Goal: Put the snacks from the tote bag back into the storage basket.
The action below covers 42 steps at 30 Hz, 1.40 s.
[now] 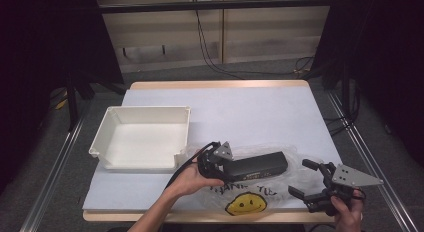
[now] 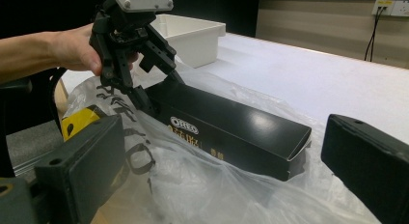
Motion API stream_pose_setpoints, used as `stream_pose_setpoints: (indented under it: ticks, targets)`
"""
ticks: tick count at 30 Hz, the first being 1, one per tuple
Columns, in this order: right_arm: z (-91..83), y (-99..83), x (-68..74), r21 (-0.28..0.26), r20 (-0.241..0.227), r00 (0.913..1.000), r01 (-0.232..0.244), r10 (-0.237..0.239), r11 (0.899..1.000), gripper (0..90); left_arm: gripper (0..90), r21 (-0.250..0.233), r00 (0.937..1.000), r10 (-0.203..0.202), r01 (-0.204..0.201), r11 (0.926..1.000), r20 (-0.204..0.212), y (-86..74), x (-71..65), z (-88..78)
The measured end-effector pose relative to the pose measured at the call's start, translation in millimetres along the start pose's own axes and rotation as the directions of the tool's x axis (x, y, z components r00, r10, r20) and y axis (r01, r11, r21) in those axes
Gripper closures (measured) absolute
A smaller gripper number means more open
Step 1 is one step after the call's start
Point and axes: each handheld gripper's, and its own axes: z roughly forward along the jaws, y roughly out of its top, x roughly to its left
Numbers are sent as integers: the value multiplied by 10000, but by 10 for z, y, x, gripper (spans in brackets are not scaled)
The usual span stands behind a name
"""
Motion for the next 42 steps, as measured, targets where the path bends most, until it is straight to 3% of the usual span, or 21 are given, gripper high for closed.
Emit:
stream_pose_setpoints:
  ticks: [3,5,6,16,17,21,24,27,34,39,42]
  targets:
    - [-3,0,-5,-24,-23,10000,30,-30,10000,17,423,72,9999,96,-97,9999,102,3,8,-14]
    - [-13,3,-9,-60,-15,10000,-32,31,10000,16,425,-203,9996,-149,154,9997,219,4,-1,-6]
    - [-19,6,-19,-144,51,9999,-158,159,9998,16,425,-82,9996,-55,57,10000,282,15,-5,-3]
    - [-23,7,-49,-173,149,9998,-101,103,9998,13,428,-332,10000,60,-58,9994,64,16,-21,-60]
    - [-18,2,-42,-171,163,9998,-108,111,9998,13,428,-249,9997,92,-87,9997,209,19,-10,-81]
    - [-18,-1,-43,-165,200,9998,-94,97,9998,13,428,-447,9999,98,-92,9990,127,38,-26,-141]
    - [-25,-8,-49,-117,185,9998,-98,100,9999,12,428,-553,9999,-130,135,9984,95,50,-9,-158]
    - [-31,-7,-38,-107,210,9997,-112,114,9999,13,428,-553,9999,-99,102,9984,44,58,-22,-204]
    - [-36,-10,-34,-104,320,9995,45,-41,9999,12,428,-1053,9998,180,-169,9943,95,128,-54,-296]
    - [-61,6,-26,-217,310,9995,66,-59,9997,11,429,-1018,9996,250,-236,9945,122,137,-48,-344]
    - [-64,-1,-31,-236,343,9994,39,-31,9997,11,429,-1234,9998,130,-113,9923,131,145,-54,-389]
